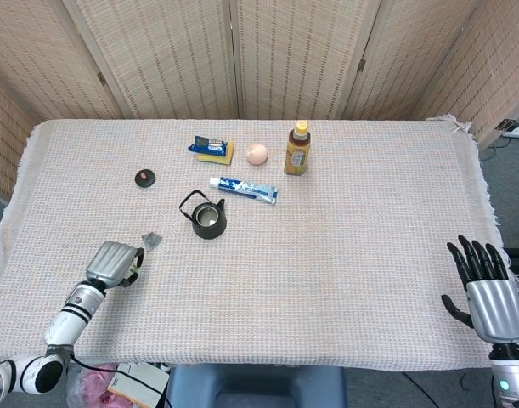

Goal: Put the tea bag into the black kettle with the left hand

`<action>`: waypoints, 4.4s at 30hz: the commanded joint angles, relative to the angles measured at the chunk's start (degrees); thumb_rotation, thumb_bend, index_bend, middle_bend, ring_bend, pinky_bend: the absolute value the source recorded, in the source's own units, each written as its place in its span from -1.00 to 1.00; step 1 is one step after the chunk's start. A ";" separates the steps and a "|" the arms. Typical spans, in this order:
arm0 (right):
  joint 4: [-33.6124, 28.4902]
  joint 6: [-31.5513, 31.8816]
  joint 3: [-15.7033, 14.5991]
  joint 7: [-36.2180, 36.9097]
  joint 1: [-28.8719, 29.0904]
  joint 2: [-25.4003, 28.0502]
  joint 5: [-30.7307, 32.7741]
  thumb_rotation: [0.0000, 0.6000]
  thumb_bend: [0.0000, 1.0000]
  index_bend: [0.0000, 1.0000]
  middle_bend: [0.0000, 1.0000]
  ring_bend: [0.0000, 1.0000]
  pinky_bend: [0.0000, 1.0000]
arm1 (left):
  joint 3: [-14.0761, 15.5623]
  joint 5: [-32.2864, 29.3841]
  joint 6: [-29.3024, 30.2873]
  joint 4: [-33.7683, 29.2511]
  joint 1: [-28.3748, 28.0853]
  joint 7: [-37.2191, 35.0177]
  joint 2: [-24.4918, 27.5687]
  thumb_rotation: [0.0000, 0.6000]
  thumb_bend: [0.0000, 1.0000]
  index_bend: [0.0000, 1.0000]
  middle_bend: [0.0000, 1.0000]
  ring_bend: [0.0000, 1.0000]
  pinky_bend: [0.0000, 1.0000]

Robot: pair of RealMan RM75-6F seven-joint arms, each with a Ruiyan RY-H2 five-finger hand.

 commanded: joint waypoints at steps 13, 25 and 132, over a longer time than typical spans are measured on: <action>-0.22 1.46 1.22 5.24 -0.64 1.89 1.39 1.00 -0.63 -1.00 -1.00 -1.00 -1.00 | -6.12 -15.51 4.57 -25.77 -6.41 14.03 16.91 1.00 -0.28 0.10 1.00 1.00 1.00; 0.14 2.04 2.14 10.04 -1.25 3.54 2.96 1.00 -0.63 -1.00 -1.00 -1.00 -1.00 | -10.20 -29.72 6.75 -34.06 -16.68 22.30 22.28 1.00 -0.28 0.10 1.00 1.00 1.00; 1.13 3.74 5.79 14.70 -2.80 4.50 7.39 1.00 -0.63 -1.00 -1.00 -1.00 -1.00 | -0.42 -48.33 -2.83 -10.81 -43.27 25.77 7.35 1.00 -0.28 0.09 1.00 1.00 1.00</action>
